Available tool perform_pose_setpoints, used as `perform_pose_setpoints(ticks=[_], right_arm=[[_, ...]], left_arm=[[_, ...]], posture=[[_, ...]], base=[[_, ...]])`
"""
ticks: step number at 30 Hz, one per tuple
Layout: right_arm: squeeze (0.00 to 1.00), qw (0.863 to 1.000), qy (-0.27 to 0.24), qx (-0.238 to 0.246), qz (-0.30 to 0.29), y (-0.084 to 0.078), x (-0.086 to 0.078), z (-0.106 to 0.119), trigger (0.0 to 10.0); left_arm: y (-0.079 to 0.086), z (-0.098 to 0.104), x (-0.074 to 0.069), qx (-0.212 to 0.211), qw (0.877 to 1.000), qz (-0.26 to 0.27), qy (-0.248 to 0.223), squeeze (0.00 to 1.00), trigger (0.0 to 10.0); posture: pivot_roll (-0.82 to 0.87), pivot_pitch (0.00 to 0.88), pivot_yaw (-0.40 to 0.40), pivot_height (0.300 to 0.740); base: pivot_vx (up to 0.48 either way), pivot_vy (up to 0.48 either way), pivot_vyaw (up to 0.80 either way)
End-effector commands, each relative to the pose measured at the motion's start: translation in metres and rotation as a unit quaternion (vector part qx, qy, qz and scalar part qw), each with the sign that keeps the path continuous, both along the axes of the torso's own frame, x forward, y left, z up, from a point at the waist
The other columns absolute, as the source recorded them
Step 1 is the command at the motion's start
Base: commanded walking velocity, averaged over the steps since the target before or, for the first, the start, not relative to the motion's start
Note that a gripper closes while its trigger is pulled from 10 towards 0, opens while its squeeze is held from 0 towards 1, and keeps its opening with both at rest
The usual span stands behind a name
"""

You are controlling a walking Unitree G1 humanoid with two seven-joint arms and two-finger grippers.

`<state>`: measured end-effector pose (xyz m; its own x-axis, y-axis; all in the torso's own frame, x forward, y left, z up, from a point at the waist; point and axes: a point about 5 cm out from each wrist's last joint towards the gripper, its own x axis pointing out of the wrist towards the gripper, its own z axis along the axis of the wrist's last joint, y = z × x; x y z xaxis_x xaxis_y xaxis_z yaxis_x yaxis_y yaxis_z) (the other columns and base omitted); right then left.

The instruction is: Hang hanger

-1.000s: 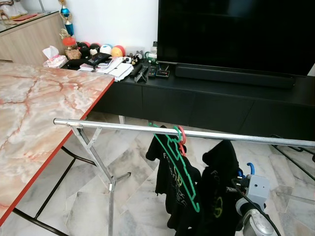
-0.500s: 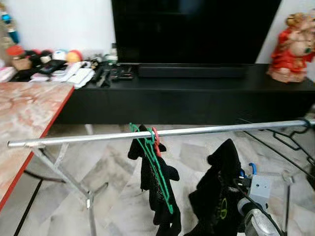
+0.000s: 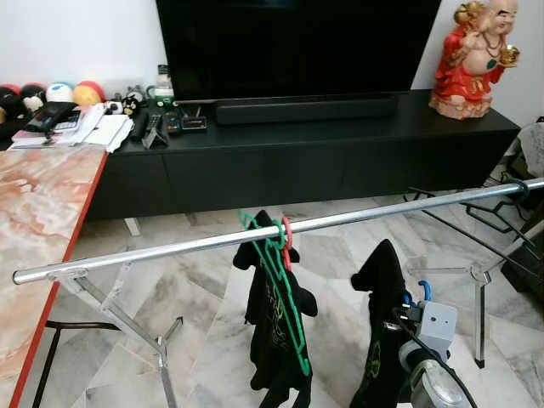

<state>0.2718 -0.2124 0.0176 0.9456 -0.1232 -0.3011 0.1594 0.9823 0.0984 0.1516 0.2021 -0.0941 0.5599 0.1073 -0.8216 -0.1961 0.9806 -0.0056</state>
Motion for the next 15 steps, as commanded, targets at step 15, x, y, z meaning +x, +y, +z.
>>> perform_pose_setpoints(ticks=[15], right_arm=[[0.0, 0.999, -0.034, -0.001, -0.019, -0.0025, 0.0062, 0.0098, 10.0]], left_arm=[[-0.0011, -0.0024, -0.0056, -0.009, 1.0, -0.013, 0.009, 0.0, 10.0]], posture=[[-0.05, 0.099, 0.023, 0.74]], base=[[0.0, 0.0, 0.0]])
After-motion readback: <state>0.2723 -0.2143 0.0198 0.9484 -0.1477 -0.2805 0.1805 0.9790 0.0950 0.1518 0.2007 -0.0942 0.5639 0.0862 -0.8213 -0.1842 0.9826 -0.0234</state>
